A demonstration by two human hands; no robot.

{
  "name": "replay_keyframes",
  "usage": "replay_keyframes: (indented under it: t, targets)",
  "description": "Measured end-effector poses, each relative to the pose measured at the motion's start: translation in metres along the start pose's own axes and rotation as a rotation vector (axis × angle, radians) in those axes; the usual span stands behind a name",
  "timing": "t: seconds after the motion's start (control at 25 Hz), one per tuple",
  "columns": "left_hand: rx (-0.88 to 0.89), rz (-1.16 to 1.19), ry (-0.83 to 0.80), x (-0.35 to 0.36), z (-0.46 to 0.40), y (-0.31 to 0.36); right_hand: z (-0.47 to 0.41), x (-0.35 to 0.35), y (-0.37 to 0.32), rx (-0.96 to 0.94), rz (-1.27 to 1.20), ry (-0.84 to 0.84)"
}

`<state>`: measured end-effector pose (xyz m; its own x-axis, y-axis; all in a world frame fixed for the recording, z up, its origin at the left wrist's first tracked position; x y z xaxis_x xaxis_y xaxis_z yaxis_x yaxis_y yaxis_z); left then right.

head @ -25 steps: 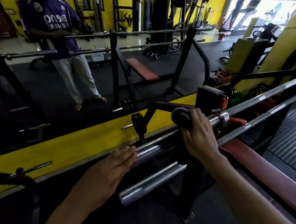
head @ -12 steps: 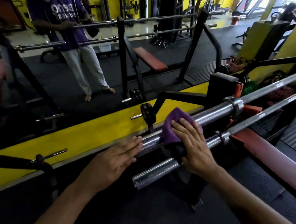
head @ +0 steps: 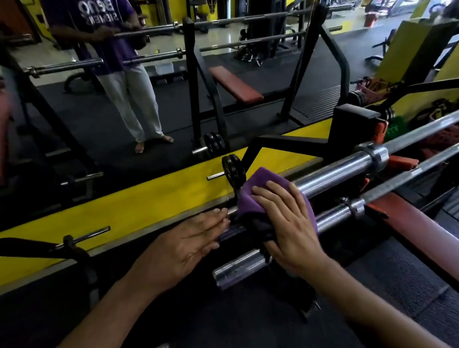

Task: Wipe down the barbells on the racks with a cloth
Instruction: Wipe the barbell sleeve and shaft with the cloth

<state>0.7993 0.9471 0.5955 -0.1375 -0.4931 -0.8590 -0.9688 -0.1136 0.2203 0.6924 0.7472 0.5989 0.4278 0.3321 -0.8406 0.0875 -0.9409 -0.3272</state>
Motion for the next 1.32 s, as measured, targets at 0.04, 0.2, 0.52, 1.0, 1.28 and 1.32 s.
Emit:
replay_keyframes:
  t: [0.04,0.2,0.52,1.0,1.28,1.32]
  targets:
    - [0.005,0.015,0.003,0.000,-0.001,0.000,0.012,-0.007,0.017,-0.025,-0.020,0.060]
    - [-0.017,0.039,-0.005,0.003,-0.001,0.000,-0.021,-0.036,0.076,0.243,0.010,0.177]
    - [-0.265,0.418,-0.167,-0.043,-0.042,-0.018,0.015,-0.024,0.031,-0.025,-0.321,0.008]
    - [0.502,0.303,-0.631,0.094,-0.262,0.008,0.085,-0.064,-0.035,0.568,-0.340,0.609]
    - [0.592,0.451,-0.666,0.115,-0.261,0.000,-0.020,0.034,-0.072,0.461,0.002,0.381]
    - [0.588,0.484,-0.662,0.118,-0.259,-0.001,-0.026,0.046,-0.075,0.488,0.020,0.368]
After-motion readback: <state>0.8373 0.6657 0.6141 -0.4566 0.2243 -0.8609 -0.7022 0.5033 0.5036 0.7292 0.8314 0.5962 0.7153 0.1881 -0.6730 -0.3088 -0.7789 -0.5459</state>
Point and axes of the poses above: each hand's wrist, its own z-axis away from the middle knuckle, its own x-axis out of the palm, y = z × x, the point moved 4 cm from there along -z, towards the middle knuckle, and after that the axes turned 4 degrees about -z, right-handed, at the moved point
